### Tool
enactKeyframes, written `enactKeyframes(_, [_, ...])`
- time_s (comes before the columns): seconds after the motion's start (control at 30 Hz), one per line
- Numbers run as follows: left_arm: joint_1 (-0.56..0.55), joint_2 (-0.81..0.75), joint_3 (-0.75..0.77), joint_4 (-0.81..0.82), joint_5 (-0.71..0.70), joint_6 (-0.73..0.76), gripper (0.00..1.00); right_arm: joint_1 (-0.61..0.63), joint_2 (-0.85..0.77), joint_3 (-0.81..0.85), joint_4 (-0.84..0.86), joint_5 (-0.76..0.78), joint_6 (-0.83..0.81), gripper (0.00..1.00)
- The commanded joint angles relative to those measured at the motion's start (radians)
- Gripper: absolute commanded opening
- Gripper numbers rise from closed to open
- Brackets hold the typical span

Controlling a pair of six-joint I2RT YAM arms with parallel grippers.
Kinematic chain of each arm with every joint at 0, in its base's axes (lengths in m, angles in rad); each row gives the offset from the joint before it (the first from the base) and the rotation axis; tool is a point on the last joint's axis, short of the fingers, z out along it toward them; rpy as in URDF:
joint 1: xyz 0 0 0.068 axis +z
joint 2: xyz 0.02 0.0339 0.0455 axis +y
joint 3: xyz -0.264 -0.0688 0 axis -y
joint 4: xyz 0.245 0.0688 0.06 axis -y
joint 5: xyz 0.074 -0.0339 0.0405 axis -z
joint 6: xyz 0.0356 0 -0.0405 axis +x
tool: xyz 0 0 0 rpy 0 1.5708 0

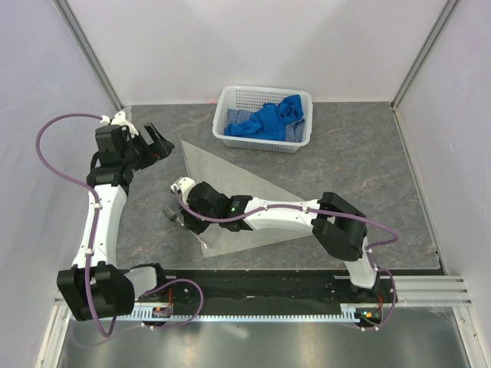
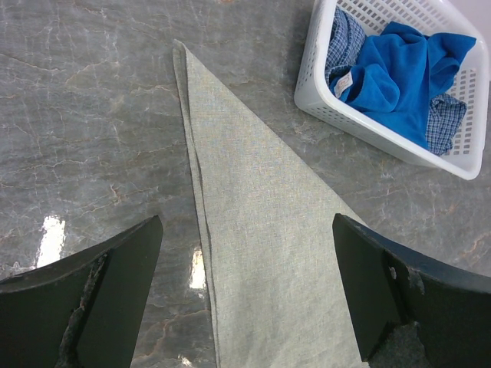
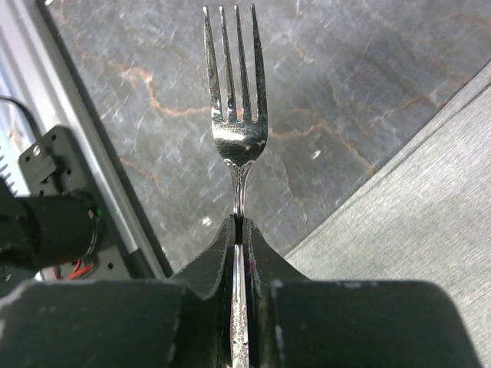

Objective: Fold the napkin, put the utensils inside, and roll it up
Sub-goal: Grab a utensil with the right arm, then place the utensil onto the napkin

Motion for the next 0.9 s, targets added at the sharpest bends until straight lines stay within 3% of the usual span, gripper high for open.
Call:
enactKeyframes(0.0, [0.008,-0.015,0.01,0.022,0.015,-0.029,1.0,-0.003,-0.098,-0.042,0.079,-0.1,0.015,0.0])
enactKeyframes(0.3, [0.011,-0.018,0.009,0.024,0.017,-0.027,1.0,-0.082,-0.204,-0.189,0.01,-0.083,-0.055,0.0])
enactKeyframes(0.47, [0.011,-0.018,0.007,0.024,0.022,-0.029,1.0,-0.197,-0.23,-0.232,-0.087,-0.066,-0.226,0.0])
enactKeyframes(0.87, [0.012,-0.017,0.009,0.024,0.015,-0.018,1.0,-0.443,-0.061,-0.128,-0.229,-0.199,-0.523,0.0])
